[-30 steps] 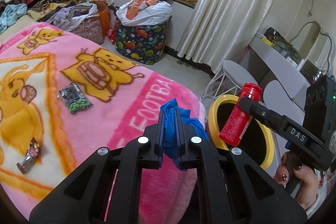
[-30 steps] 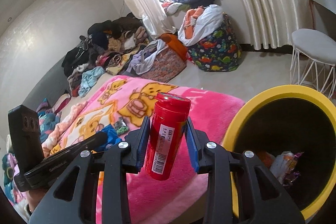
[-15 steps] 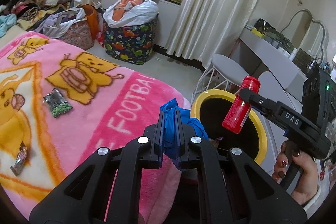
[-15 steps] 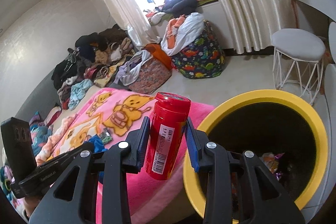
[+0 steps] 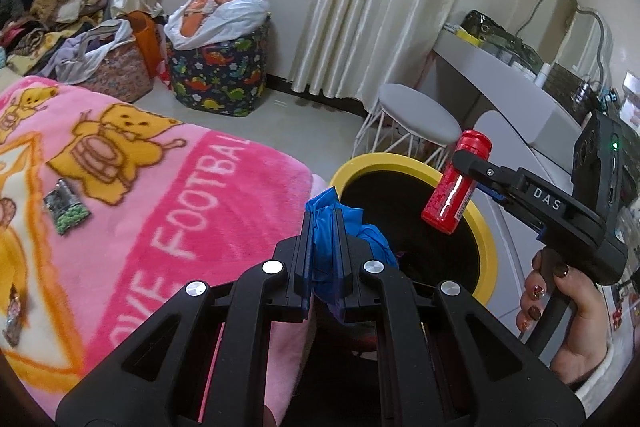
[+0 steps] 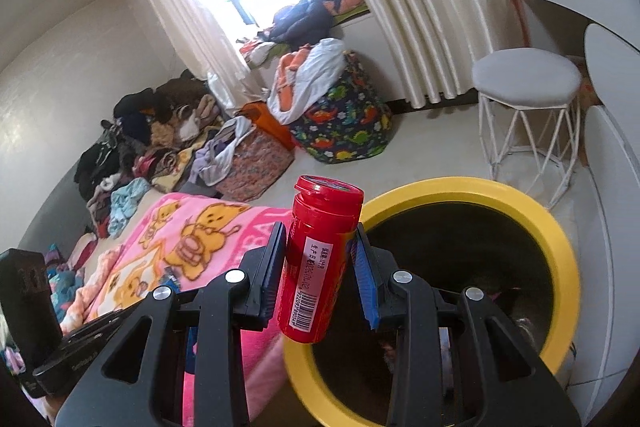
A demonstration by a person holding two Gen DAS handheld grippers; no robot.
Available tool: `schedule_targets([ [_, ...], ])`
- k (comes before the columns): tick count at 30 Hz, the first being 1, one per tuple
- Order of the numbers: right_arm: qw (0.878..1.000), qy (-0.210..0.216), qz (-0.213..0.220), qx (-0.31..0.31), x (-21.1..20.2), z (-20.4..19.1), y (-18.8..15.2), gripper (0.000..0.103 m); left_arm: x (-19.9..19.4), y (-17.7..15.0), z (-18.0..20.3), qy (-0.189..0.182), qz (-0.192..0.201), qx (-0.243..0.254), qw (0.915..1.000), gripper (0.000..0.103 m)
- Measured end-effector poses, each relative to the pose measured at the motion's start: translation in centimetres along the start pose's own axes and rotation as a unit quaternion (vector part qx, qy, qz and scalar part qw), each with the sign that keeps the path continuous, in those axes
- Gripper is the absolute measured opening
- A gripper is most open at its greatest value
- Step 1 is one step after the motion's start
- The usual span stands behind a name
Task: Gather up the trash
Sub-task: 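Carry the held red tube and blue plastic over the yellow-rimmed bin, then open both tools to drop the tube and blue plastic into the bin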
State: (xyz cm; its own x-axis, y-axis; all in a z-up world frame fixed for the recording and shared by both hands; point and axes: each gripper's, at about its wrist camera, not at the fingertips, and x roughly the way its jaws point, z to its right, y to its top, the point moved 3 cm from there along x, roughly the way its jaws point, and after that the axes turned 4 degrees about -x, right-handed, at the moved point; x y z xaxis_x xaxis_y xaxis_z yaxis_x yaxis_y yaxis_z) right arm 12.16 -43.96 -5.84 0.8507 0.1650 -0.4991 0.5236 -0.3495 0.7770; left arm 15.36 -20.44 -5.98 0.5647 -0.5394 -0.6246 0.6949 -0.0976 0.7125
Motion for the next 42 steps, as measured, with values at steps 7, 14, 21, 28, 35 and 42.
schedule_targets([
  [7, 1.000, -0.019, 0.003, 0.021, -0.3, 2.6, -0.2, 0.032, 1.6, -0.4, 2.0, -0.014, -0.011, 0.020, 0.9996, 0.005],
  [14, 0.998, -0.040, -0.005, 0.037, -0.2, 4.6, -0.6, 0.032, 3.5, -1.0, 3.8, -0.026, -0.026, 0.037, 0.9986, 0.005],
  [21, 0.997, -0.057, -0.011, 0.055, -0.1, 6.6, -1.0, 0.032, 5.6, -1.9, 5.4, -0.041, -0.047, 0.053, 0.9967, 0.005],
  [28, 0.995, -0.067, -0.012, 0.072, -0.1, 7.8, -1.3, 0.034, 7.8, -2.4, 6.6, -0.057, -0.064, 0.061, 0.9945, 0.005],
  [35, 0.993, -0.077, -0.010, 0.088, -0.1, 8.6, -1.5, 0.054, 8.5, -2.0, 6.2, -0.052, -0.059, 0.048, 0.9958, 0.054],
  [42, 0.994, -0.075, -0.011, 0.077, 0.1, 7.7, -1.3, 0.067, 6.1, -1.4, 4.9, -0.029, -0.013, 0.047, 0.9984, 0.092],
])
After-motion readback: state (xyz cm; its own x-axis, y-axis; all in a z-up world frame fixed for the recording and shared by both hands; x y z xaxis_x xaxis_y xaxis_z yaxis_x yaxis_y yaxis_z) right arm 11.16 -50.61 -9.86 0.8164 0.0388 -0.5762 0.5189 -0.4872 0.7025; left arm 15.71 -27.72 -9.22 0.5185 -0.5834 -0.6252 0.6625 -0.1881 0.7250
